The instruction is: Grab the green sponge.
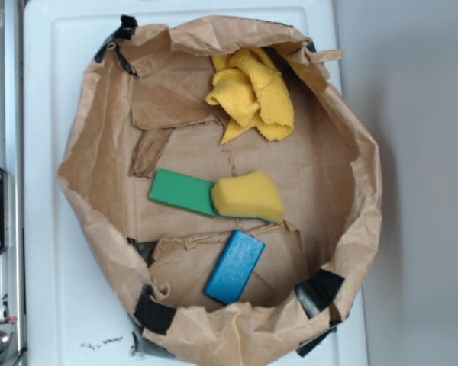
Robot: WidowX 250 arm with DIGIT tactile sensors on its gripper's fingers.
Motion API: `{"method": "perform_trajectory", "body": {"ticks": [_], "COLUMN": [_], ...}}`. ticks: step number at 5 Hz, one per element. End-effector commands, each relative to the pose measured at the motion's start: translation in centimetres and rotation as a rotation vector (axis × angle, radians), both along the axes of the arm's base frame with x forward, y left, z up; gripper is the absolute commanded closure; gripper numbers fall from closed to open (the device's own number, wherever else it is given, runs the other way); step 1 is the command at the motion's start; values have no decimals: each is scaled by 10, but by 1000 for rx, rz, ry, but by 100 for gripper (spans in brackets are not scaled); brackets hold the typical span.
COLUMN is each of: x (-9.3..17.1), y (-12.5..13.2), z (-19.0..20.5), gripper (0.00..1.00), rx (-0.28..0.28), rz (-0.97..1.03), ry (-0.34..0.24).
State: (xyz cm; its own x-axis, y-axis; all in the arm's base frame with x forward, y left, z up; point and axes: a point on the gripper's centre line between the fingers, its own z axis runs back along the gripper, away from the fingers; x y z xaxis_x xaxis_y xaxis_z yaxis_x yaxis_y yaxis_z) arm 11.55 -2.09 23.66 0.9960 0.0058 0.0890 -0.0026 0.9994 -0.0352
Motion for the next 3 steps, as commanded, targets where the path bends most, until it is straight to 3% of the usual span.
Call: {"method": "perform_trajectory", "body": {"ticks": [1,2,3], "x": [0,33,73], "y": [0,3,3], "z": [0,-5,-8], "gripper": [0,0,0], "rx": [0,-17,-31], "rz": [0,-7,17], "ry": [0,-50,-50]}}
